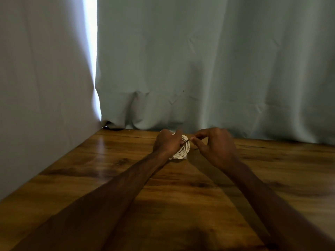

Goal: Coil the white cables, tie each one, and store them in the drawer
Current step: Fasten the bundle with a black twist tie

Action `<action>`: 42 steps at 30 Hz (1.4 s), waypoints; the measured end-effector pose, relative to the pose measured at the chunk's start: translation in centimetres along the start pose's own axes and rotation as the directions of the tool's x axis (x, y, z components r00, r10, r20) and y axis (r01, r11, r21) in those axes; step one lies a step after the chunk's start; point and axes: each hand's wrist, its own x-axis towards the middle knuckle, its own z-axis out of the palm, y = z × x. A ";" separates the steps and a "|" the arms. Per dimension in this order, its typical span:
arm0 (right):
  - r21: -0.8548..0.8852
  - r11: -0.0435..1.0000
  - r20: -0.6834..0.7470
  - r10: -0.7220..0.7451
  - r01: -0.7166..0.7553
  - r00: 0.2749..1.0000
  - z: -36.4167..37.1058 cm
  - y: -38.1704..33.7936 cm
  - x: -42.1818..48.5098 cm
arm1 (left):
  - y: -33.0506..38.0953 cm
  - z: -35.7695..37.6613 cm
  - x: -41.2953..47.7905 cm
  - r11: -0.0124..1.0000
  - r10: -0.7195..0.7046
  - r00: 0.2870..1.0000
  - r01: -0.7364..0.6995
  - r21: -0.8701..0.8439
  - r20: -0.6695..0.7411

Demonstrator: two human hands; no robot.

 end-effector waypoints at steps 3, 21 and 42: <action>0.015 0.994 0.033 0.112 -0.112 0.993 0.9 -0.5 -0.2 | -0.1 0.1 0.0 0.998 0.051 0.997 -0.050 0.022 -0.061; 0.607 0.264 0.423 0.690 -0.749 0.587 2.3 -4.2 -0.8 | 0.4 0.5 -2.1 0.770 0.573 0.799 -0.448 0.455 -0.183; 0.690 -0.086 0.599 0.625 -0.719 0.500 2.6 -5.4 -1.0 | 0.7 0.5 -1.1 0.806 0.554 0.811 -0.465 0.367 -0.190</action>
